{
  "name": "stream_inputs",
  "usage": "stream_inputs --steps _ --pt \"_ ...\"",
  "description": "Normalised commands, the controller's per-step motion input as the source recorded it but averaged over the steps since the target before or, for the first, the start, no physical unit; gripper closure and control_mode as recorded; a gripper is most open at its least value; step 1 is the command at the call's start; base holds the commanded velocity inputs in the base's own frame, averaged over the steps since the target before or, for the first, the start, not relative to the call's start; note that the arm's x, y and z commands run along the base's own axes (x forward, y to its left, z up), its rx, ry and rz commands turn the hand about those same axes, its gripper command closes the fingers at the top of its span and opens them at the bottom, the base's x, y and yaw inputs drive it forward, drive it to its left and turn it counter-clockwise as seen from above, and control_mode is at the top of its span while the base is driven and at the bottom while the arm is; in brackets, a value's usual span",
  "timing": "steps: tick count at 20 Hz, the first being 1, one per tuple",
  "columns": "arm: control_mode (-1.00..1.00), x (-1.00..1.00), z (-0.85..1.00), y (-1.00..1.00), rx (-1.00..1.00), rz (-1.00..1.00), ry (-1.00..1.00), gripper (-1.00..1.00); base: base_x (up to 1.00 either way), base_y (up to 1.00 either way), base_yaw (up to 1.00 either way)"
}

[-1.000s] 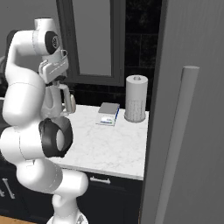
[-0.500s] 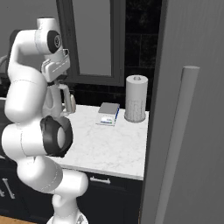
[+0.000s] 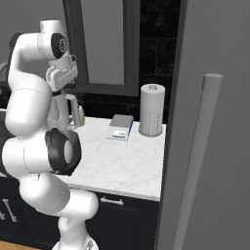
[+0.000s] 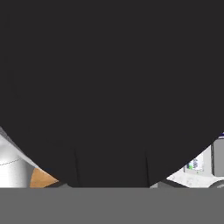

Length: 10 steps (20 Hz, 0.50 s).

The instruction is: Close the lid blender by securely placing the lid on top.

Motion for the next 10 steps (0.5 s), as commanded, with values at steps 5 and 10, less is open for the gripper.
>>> stream_inputs --steps 5,10 --pt "-1.0 -0.09 -0.19 0.12 -0.06 0.04 0.05 1.0 0.0 0.0 0.0" --pt "-1.0 -0.05 0.0 0.14 0.0 0.07 0.09 1.0 0.0 0.0 0.0"
